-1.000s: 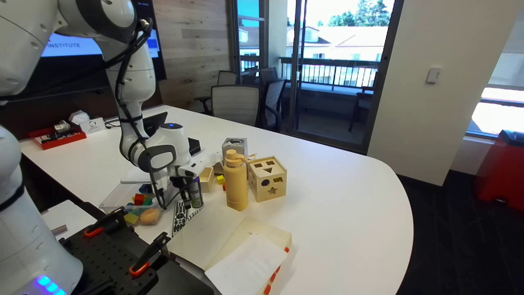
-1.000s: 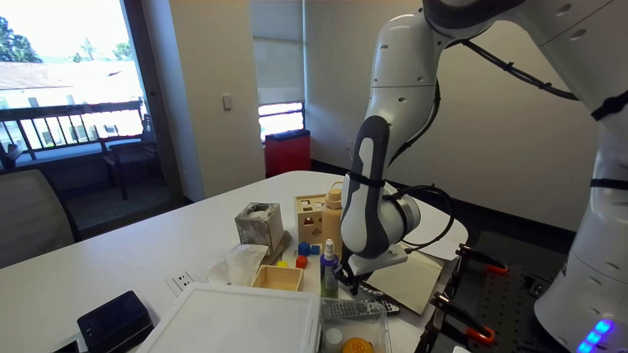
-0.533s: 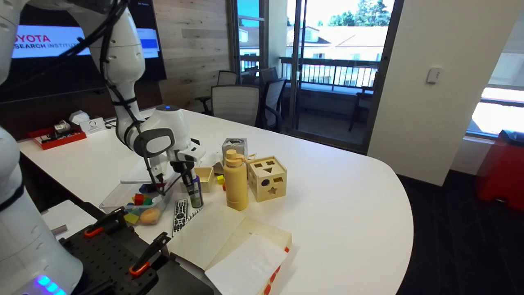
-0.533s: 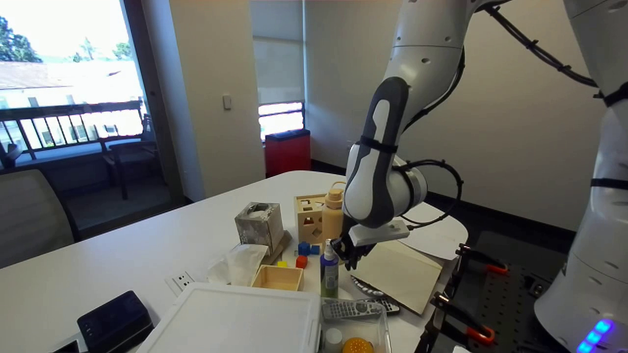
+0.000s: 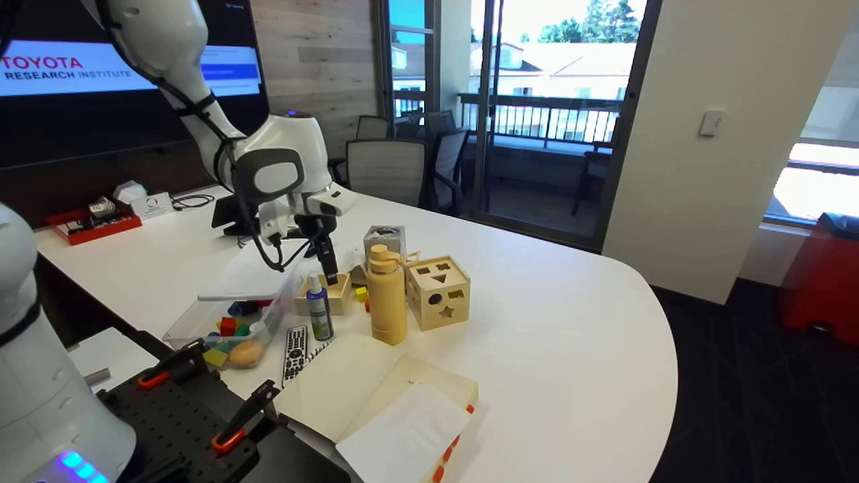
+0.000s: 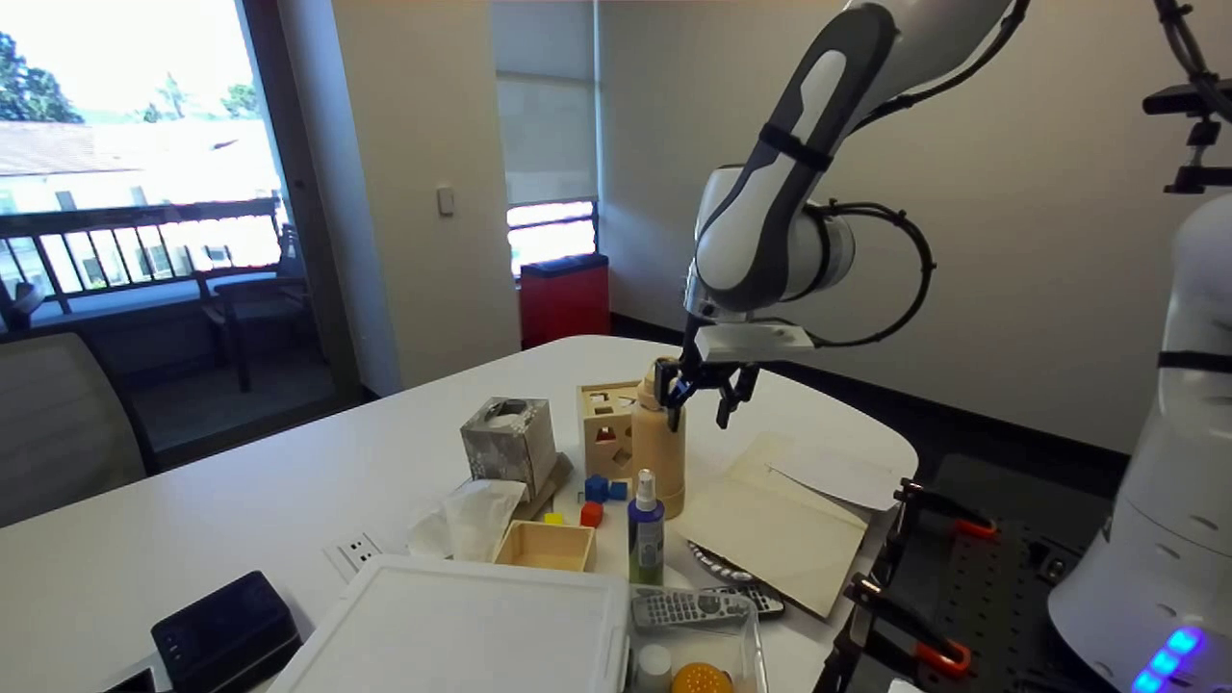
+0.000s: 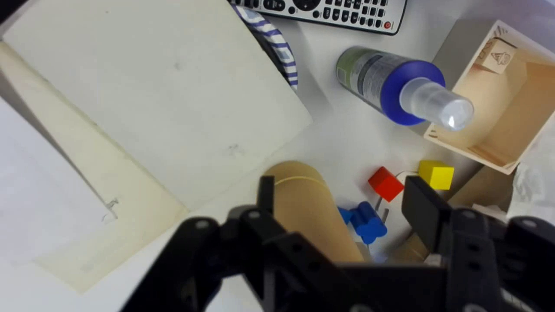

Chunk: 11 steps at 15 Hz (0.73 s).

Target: Press a button the remote controller

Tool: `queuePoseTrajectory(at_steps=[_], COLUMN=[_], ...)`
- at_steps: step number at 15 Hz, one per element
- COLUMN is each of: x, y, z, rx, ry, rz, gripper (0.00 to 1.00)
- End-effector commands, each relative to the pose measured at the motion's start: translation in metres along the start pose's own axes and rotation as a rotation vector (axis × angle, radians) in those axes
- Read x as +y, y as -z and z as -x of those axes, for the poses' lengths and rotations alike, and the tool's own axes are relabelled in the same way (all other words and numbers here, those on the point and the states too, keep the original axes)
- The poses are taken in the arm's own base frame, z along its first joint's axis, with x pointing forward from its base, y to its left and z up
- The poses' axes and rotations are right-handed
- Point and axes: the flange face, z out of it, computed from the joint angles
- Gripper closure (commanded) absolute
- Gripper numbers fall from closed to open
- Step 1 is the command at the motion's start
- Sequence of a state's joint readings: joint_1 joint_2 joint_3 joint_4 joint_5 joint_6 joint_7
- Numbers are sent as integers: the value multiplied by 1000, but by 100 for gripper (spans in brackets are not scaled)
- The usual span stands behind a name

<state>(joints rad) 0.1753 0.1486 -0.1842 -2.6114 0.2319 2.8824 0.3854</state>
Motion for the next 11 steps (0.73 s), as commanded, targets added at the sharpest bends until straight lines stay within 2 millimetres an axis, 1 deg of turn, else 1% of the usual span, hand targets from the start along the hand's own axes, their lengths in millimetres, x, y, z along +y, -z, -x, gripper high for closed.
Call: queuePoseTrajectory(at_steps=[1, 4, 7, 9, 11], x=[-1, -14, -25, -30, -33], y=[48, 87, 121, 138, 149], z=[-18, -33, -41, -47, -51], rx=[-10, -20, -33, -39, -37], ry=[-9, 11, 30, 39, 42], rz=[44, 87, 100, 97, 97], gripper=[0, 0, 0, 0, 0])
